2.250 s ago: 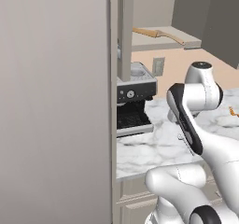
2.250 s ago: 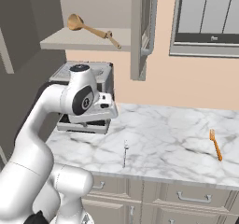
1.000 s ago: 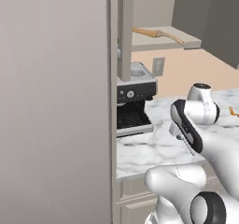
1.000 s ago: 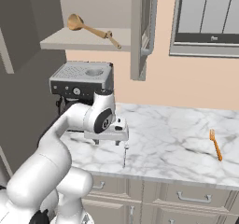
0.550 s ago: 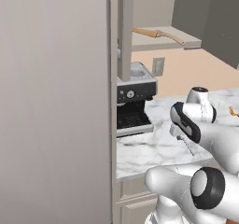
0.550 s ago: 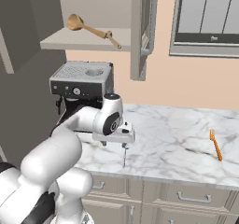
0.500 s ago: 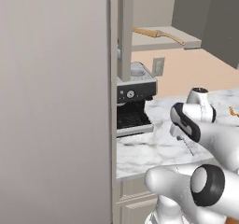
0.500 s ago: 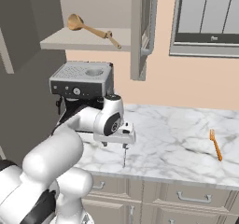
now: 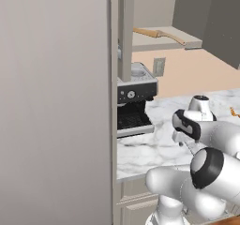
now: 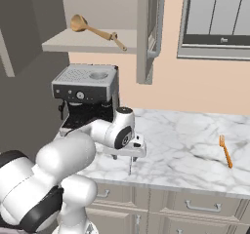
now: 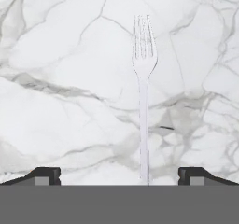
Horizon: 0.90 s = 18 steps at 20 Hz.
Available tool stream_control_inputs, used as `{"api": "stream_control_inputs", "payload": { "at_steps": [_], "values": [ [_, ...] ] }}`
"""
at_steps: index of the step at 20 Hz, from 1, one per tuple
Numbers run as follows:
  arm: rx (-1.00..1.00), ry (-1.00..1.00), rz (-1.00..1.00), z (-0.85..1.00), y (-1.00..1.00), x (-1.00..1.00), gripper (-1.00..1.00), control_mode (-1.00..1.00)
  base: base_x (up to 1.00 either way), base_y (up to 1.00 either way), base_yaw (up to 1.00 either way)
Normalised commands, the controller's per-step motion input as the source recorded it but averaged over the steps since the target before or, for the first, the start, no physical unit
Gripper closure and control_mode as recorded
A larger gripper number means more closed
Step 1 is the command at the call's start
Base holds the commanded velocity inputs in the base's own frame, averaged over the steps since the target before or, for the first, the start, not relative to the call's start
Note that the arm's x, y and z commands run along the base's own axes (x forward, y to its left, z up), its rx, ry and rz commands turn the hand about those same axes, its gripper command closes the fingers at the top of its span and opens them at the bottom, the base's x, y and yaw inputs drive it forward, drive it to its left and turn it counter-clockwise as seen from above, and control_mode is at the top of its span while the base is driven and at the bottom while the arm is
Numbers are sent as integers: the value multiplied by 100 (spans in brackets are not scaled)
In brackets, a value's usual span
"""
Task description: Organize the utensils by type. Pick up the wooden spoons from the counter and place them in the open cabinet. Then pick up the metallic utensils from the counter and place them in the open drawer.
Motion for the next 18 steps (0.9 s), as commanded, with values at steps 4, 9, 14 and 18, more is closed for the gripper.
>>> {"api": "stream_control_inputs", "payload": {
  "at_steps": [4, 9, 14, 18],
  "values": [
    [0, 0, 0, -31, -8, 1, -100, -100, 0, 0, 0],
    [0, 0, 0, -29, -3, 3, -100, -100, 0, 0, 0],
    [0, 0, 0, -23, -10, 13, -100, -100, 0, 0, 0],
    [0, 0, 0, -11, -18, 20, -100, -100, 0, 0, 0]
  ]
}}
